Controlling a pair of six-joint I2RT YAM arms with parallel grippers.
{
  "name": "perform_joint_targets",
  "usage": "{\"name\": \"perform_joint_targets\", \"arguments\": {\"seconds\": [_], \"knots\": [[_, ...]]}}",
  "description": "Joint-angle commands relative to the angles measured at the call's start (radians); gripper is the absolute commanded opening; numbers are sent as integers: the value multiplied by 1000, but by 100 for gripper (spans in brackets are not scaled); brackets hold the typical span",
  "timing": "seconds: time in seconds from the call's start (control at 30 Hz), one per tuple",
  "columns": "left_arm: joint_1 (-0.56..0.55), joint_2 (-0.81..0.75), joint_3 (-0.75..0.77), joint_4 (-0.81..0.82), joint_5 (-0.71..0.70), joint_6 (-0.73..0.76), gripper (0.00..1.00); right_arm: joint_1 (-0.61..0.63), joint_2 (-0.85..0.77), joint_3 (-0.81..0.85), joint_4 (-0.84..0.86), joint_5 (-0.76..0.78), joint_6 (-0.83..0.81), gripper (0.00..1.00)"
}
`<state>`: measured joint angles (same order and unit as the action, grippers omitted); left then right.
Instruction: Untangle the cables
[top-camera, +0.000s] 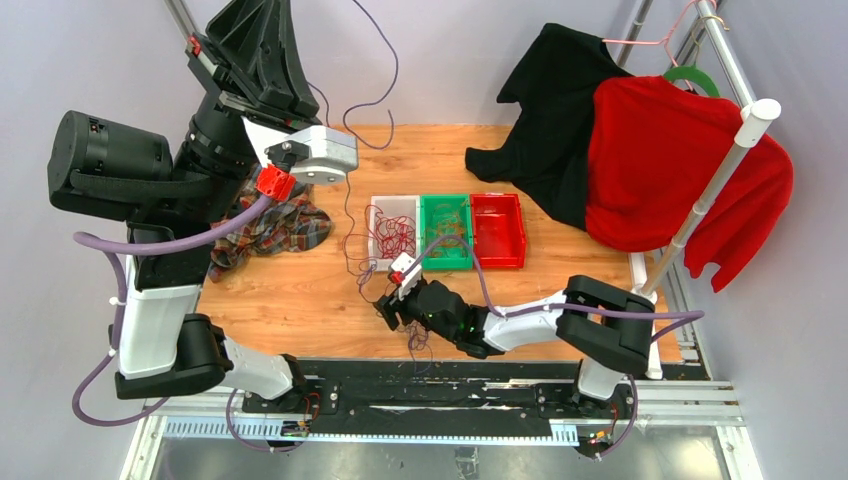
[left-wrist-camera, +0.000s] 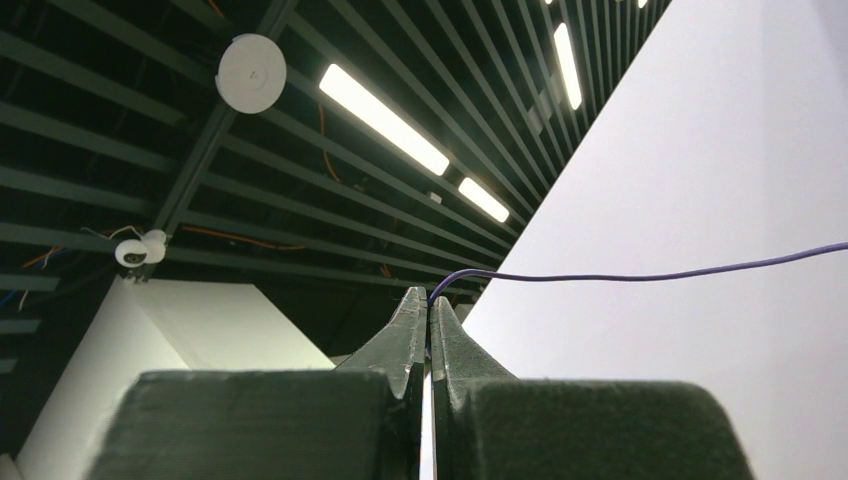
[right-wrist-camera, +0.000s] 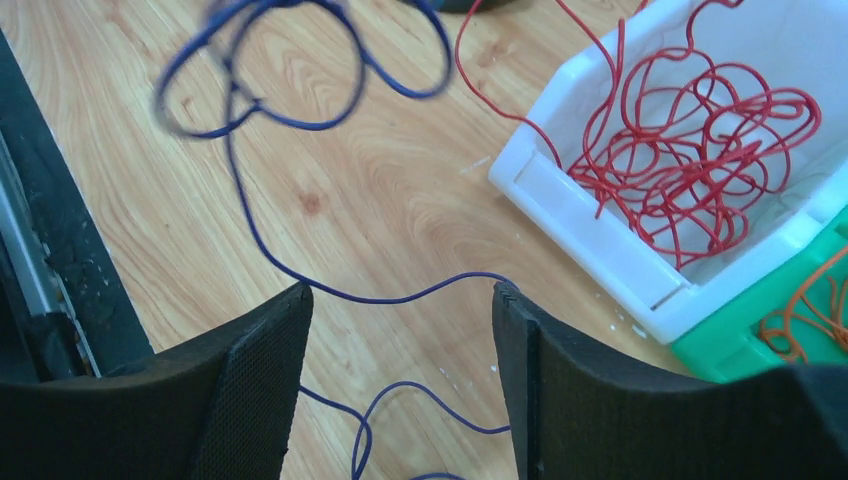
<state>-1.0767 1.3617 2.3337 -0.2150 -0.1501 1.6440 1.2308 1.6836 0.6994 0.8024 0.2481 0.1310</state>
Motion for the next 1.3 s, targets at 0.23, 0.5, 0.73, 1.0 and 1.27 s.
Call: {"name": "perform_joint_targets", "arguments": {"seconds": [0.23,0.5,0.73,1.0,1.27], "knots": [[0,-3,49,10,-4,8,1,26,143,93,223,-111,-30,64],[-1,-4,67,-9,-12,18,1,39,207,172,187,20,-70,52],[-1,-18,53,-9,-18,40,1,30,121,54,176,72,-29,1],[-1,-7,154,15,-19,166,1,-47,-172,-269,61,228,217,1],[0,-67,209,26,-22,346,1,-196,-521,-338,-656,464,605,1]]}}
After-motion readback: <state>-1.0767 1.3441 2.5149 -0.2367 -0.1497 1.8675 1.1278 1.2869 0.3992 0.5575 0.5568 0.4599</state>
